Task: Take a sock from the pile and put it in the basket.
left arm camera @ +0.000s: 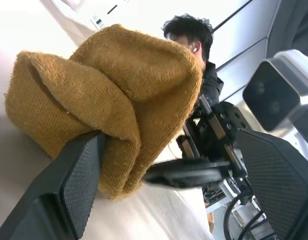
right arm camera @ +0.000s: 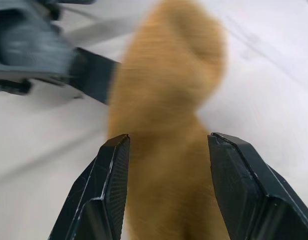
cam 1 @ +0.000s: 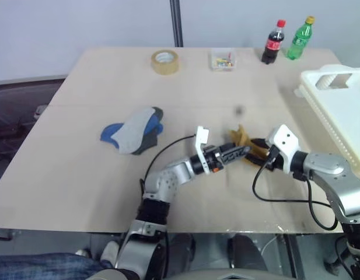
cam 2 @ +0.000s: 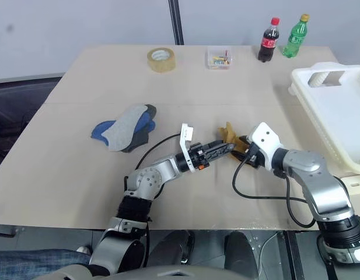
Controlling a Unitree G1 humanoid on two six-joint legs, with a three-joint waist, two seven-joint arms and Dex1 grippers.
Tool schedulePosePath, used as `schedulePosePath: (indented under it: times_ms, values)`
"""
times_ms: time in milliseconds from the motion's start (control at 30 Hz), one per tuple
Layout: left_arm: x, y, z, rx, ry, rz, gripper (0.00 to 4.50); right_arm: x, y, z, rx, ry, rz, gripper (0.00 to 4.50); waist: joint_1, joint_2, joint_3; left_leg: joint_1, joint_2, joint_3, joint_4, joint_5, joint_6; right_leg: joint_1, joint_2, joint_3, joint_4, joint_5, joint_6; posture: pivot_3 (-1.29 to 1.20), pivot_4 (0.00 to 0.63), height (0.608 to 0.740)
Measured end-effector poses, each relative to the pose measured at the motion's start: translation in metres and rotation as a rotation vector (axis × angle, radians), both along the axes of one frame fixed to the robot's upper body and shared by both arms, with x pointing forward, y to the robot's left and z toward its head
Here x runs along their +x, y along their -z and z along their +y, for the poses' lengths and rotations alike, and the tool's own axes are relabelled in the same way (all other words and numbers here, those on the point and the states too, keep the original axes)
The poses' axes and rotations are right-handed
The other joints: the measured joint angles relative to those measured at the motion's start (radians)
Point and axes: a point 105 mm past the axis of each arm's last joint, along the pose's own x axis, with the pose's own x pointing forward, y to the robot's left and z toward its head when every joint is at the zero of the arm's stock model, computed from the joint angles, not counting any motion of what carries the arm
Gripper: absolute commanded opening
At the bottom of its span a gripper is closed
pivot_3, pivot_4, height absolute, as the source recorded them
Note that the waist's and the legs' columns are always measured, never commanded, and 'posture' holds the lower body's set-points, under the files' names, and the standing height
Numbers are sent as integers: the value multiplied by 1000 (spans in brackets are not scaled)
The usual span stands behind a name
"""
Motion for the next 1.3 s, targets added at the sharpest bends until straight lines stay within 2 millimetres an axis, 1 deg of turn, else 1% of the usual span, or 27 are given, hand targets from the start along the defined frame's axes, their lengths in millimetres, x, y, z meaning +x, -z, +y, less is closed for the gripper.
schedulePosePath:
  times_ms: [67,133,167,200,233,267,333,367,500,567,600,700,767,833,867,933,967,1000,1033,1067,1100,1133,1167,1200,1267,1300]
  values:
    - [0,2,2,6,-4,2,4456,4,-4,-12,-3,38,-12,2584,1,0,0,0,0,0,0,0,0,0,0,0,0,0,0,0,150,740]
    - [0,1,2,5,-2,0,4456,8,0,-20,-5,70,-7,2584,1,0,0,0,0,0,0,0,0,0,0,0,0,0,0,0,150,740]
    - [-1,1,1,4,2,-2,4456,11,5,-25,-11,89,2,2584,1,0,0,0,0,0,0,0,0,0,0,0,0,0,0,0,150,740]
    - [-1,1,1,4,7,-5,4456,13,14,-30,-27,110,26,2584,1,0,0,0,0,0,0,0,0,0,0,0,0,0,0,0,150,740]
    - [-2,1,1,5,10,-6,4456,14,21,-32,-32,116,43,2584,0,0,0,0,0,0,0,0,0,0,0,0,0,0,0,0,150,740]
    - [-2,1,0,6,14,-6,4456,15,29,-29,-26,114,58,2584,-1,0,0,0,0,0,0,0,0,0,0,0,0,0,0,0,150,740]
    - [-3,1,-1,6,22,-8,4456,14,38,-22,-16,94,73,2584,-5,0,0,0,0,0,0,0,0,0,0,0,0,0,0,0,150,740]
    - [-4,0,-2,2,26,-9,4456,15,39,-18,-9,86,62,2584,-7,0,0,0,0,0,0,0,0,0,0,0,0,0,0,0,150,740]
    - [-6,-4,-8,-7,49,-20,4456,16,41,-14,9,88,54,2584,-7,0,0,0,0,0,1,0,0,0,0,0,1,0,0,0,150,740]
    - [-7,-7,-14,-13,72,-26,4456,16,41,-13,13,89,52,2584,-6,0,0,0,0,0,1,0,0,0,0,0,1,0,0,0,150,740]
    - [-8,-8,-20,-12,94,-25,4456,16,40,-14,14,93,50,2584,-6,0,0,0,0,0,1,0,0,0,0,0,1,0,0,0,150,740]
    - [-11,-5,-31,8,132,-15,4456,17,36,-19,16,115,40,2584,-6,0,0,0,0,0,1,0,0,0,0,0,1,0,0,0,150,740]
    - [-11,-2,-32,13,138,-1,4456,17,24,-33,17,157,16,2584,-5,0,0,0,0,0,1,0,0,0,0,0,1,0,0,0,150,740]
    - [-8,1,-32,25,138,5,4456,18,10,-56,51,238,-4,2584,-2,0,0,0,0,0,1,0,0,0,0,0,1,0,0,0,150,740]
    - [-7,2,-32,30,137,8,4456,18,5,-64,74,267,-10,2584,-1,0,0,0,0,0,1,0,0,0,0,0,1,0,0,0,150,740]
    - [-6,4,-32,37,136,14,4456,16,3,-74,118,309,6,2584,-1,0,0,0,0,0,1,0,0,0,0,0,1,0,0,0,150,740]
    - [-6,6,-32,42,137,13,4456,14,6,-79,160,330,35,2584,-2,0,0,0,0,0,1,0,0,0,0,0,1,0,0,0,150,740]
    - [-5,7,-31,46,137,13,4456,13,7,-79,198,340,57,2584,-4,1,0,0,0,0,1,0,0,0,0,0,1,0,0,0,150,740]
    - [-5,8,-31,46,138,14,4500,13,7,-78,243,346,78,3090,-7,0,0,0,0,0,1,0,0,0,0,0,1,0,0,0,150,740]
    - [-4,8,-31,46,138,16,4500,14,4,-73,324,346,101,3374,-10,1,0,0,0,1,1,0,0,0,0,1,2,0,0,0,150,740]
    - [-3,8,-32,46,142,13,4500,14,0,-63,381,321,118,3862,-11,1,0,1,0,1,1,0,0,0,0,1,2,0,0,0,150,740]
    - [-3,7,-33,42,145,8,4500,14,-7,-51,422,278,122,4440,-10,1,0,1,0,1,1,0,0,0,0,1,2,0,0,0,150,740]
    - [-3,8,-35,43,148,5,4500,13,-14,-37,427,220,117,4440,-7,1,0,0,0,0,1,0,0,0,0,1,2,0,0,0,150,740]
    - [-3,8,-35,42,150,6,4500,13,-15,-34,425,211,116,4440,-6,1,0,0,0,0,1,0,0,0,0,0,2,0,0,0,150,740]
    - [-2,9,-36,42,147,9,4500,13,-11,-25,393,180,126,4440,-1,1,0,0,0,0,1,0,0,0,0,0,1,0,0,0,150,740]
    - [-2,9,-36,37,145,11,4500,13,-5,-19,350,167,134,4440,-1,1,0,0,0,0,1,0,0,0,0,0,1,0,0,0,150,740]
